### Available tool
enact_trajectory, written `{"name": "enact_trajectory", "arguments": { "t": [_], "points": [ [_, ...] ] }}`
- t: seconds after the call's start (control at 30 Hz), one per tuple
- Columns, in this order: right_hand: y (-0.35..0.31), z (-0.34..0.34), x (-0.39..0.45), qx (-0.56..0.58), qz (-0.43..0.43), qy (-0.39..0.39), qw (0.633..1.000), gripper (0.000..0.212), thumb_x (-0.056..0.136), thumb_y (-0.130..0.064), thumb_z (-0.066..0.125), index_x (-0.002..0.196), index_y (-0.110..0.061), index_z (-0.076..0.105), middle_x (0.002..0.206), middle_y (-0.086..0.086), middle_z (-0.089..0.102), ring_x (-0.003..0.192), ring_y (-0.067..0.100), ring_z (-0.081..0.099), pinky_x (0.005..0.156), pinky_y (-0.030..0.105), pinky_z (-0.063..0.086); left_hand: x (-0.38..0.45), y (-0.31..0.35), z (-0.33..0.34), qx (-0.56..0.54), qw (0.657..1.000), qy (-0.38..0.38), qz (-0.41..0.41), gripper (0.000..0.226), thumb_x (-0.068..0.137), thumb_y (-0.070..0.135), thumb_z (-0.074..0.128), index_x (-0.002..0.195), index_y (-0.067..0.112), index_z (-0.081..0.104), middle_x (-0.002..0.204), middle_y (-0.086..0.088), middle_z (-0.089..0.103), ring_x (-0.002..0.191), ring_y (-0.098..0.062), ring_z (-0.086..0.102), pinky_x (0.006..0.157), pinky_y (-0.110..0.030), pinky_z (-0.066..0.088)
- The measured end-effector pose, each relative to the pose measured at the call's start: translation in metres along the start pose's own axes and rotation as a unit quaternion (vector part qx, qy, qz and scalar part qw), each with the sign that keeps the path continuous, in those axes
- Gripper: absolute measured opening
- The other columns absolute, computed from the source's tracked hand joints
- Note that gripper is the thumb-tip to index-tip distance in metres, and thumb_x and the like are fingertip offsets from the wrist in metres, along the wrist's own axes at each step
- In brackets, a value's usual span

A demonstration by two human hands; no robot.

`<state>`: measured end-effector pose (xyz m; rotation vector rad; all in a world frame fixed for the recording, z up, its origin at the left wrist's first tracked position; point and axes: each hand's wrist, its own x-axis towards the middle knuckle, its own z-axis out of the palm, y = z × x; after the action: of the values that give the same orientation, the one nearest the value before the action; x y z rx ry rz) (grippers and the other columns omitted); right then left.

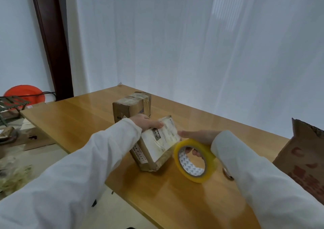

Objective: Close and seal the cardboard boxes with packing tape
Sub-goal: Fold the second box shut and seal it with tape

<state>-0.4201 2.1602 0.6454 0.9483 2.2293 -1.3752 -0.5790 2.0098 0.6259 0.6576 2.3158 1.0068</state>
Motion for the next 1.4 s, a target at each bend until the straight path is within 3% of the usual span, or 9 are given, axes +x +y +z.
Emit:
{"name": "enact_trajectory", "arguments": {
  "t": [0.23, 0.3, 0.4, 0.57, 0.77, 1.03, 1.17, 1.3, 1.4],
  "points": [
    [0.013, 0.001, 0.002, 0.031, -0.004, 0.044, 0.999, 0.051, 0.095, -0.051, 0.046, 0.072, -0.007, 0.056, 0.039, -0.001, 0.05, 0.03, 0.008, 0.042, 0.038, 0.015, 0.039, 0.005, -0.042, 0.009, -0.282, 0.952, -0.03, -0.115, 0.033, 0.085, 0.032, 0.067, 0.102, 0.005, 0.063, 0.066, -0.009, 0.071, 0.047, -0.017, 0.065, 0.042, -0.02, 0.05],
    [0.009, 0.004, 0.005, 0.015, -0.003, 0.065, 0.998, 0.046, 0.095, -0.047, 0.05, 0.072, -0.007, 0.056, 0.042, 0.0, 0.051, 0.03, 0.007, 0.042, 0.038, 0.014, 0.039, 0.005, -0.047, 0.017, -0.299, 0.949, 0.0, -0.104, 0.036, 0.086, 0.034, 0.066, 0.107, 0.005, 0.064, 0.08, -0.009, 0.072, 0.061, -0.019, 0.067, 0.051, -0.022, 0.051],
    [0.0, 0.006, 0.009, -0.017, 0.003, 0.069, 0.997, 0.043, 0.093, -0.046, 0.052, 0.075, -0.009, 0.059, 0.055, 0.002, 0.053, 0.037, 0.008, 0.045, 0.041, 0.016, 0.041, 0.005, -0.045, 0.014, -0.034, 0.995, 0.094, -0.024, 0.037, 0.092, 0.042, 0.055, 0.117, 0.015, 0.063, 0.108, -0.003, 0.066, 0.088, -0.018, 0.059, 0.07, -0.024, 0.046],
    [-0.022, 0.026, 0.015, -0.145, -0.009, 0.064, 0.987, 0.036, 0.097, -0.04, 0.046, 0.078, -0.011, 0.057, 0.068, 0.005, 0.053, 0.054, 0.013, 0.046, 0.052, 0.021, 0.043, -0.013, -0.013, 0.03, 0.317, 0.922, 0.192, 0.113, 0.058, 0.094, 0.055, 0.037, 0.144, 0.025, 0.033, 0.148, 0.003, 0.037, 0.135, -0.021, 0.033, 0.107, -0.043, 0.033],
    [-0.021, 0.013, -0.002, -0.214, 0.006, 0.101, 0.972, 0.047, 0.093, -0.053, 0.048, 0.076, -0.01, 0.058, 0.065, 0.004, 0.057, 0.053, 0.014, 0.052, 0.053, 0.022, 0.046, 0.005, -0.015, 0.051, 0.281, 0.95, 0.106, 0.086, 0.061, 0.098, 0.055, 0.012, 0.151, 0.026, 0.007, 0.159, 0.009, 0.008, 0.144, -0.02, 0.017, 0.112, -0.049, 0.021],
    [-0.026, -0.002, -0.036, -0.225, 0.006, 0.136, 0.965, 0.048, 0.095, -0.05, 0.047, 0.074, -0.008, 0.059, 0.059, 0.007, 0.057, 0.05, 0.016, 0.053, 0.051, 0.023, 0.046, 0.002, -0.011, 0.055, 0.279, 0.95, 0.136, 0.041, 0.049, 0.101, 0.041, 0.008, 0.131, 0.021, 0.04, 0.127, -0.004, 0.057, 0.111, -0.028, 0.055, 0.09, -0.038, 0.04],
    [-0.022, 0.006, -0.041, -0.233, -0.003, 0.137, 0.963, 0.047, 0.097, -0.051, 0.041, 0.076, -0.012, 0.057, 0.061, 0.004, 0.054, 0.054, 0.015, 0.051, 0.064, 0.026, 0.05, -0.004, 0.0, 0.057, 0.296, 0.944, 0.144, -0.012, 0.038, 0.103, 0.029, 0.02, 0.131, 0.021, 0.044, 0.124, -0.003, 0.058, 0.112, -0.027, 0.055, 0.091, -0.037, 0.041],
    [-0.007, 0.027, -0.035, -0.272, -0.005, 0.139, 0.952, 0.045, 0.098, -0.054, 0.033, 0.093, -0.016, 0.057, 0.075, 0.003, 0.055, 0.074, 0.02, 0.055, 0.092, 0.035, 0.045, -0.006, 0.003, 0.059, 0.291, 0.946, 0.141, -0.034, 0.041, 0.104, 0.031, 0.019, 0.134, 0.019, 0.044, 0.127, -0.006, 0.056, 0.117, -0.028, 0.052, 0.092, -0.038, 0.038],
    [-0.001, 0.038, -0.038, -0.344, 0.015, 0.144, 0.928, 0.055, 0.102, -0.049, 0.025, 0.126, -0.012, 0.056, 0.124, 0.01, 0.06, 0.115, 0.025, 0.056, 0.101, 0.034, 0.04, -0.006, 0.004, 0.058, 0.279, 0.949, 0.141, -0.042, 0.046, 0.104, 0.036, 0.015, 0.131, 0.017, 0.047, 0.124, -0.007, 0.057, 0.115, -0.028, 0.053, 0.088, -0.036, 0.037]
  ]
}}
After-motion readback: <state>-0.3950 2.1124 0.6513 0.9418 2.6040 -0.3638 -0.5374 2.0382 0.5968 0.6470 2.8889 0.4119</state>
